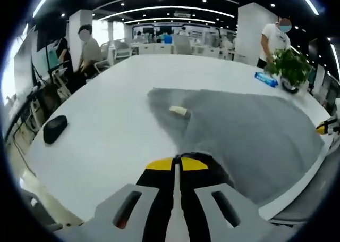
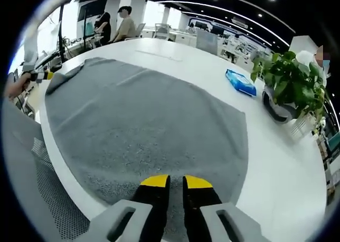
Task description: Open the folded towel by lifting each exposed corner and separating the folded layers until the towel lies flat within the target outline without major curled edges
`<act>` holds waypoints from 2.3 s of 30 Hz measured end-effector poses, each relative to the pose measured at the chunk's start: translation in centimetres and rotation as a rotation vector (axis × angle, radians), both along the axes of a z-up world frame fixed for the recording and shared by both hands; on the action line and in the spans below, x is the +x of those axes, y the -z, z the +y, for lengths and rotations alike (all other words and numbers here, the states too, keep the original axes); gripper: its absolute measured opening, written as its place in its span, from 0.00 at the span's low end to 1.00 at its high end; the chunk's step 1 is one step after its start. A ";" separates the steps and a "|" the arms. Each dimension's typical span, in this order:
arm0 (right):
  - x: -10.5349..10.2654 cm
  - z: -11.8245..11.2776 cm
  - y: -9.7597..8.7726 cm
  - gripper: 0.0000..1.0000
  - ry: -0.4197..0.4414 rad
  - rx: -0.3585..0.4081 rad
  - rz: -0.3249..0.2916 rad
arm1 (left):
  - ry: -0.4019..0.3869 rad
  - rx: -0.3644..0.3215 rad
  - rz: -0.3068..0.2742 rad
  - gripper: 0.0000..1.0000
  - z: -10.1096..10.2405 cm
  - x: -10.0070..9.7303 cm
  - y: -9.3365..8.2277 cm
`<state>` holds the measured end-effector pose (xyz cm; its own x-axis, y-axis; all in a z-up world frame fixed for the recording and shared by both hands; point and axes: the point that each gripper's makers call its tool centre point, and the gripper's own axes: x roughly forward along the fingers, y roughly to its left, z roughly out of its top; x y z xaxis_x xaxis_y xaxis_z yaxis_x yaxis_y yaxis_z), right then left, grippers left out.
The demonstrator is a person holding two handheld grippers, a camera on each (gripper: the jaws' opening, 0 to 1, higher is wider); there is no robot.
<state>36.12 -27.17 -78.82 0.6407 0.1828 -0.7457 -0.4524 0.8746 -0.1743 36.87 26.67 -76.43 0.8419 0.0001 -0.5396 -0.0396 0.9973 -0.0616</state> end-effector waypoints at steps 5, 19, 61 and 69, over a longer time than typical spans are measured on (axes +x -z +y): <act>0.0 0.5 0.8 0.07 -0.027 -0.004 0.017 | -0.049 0.011 -0.025 0.01 2.8 -0.9 -1.6; 0.2 0.3 1.2 0.07 -0.028 0.022 0.035 | -0.127 0.095 0.025 0.01 8.1 -3.5 0.1; 5.9 0.4 2.7 0.55 0.066 0.155 0.074 | 0.175 0.065 0.172 0.42 -0.9 3.4 4.3; 8.9 0.4 2.7 0.55 0.050 0.163 0.055 | 0.186 0.073 0.165 0.43 -1.0 5.2 4.3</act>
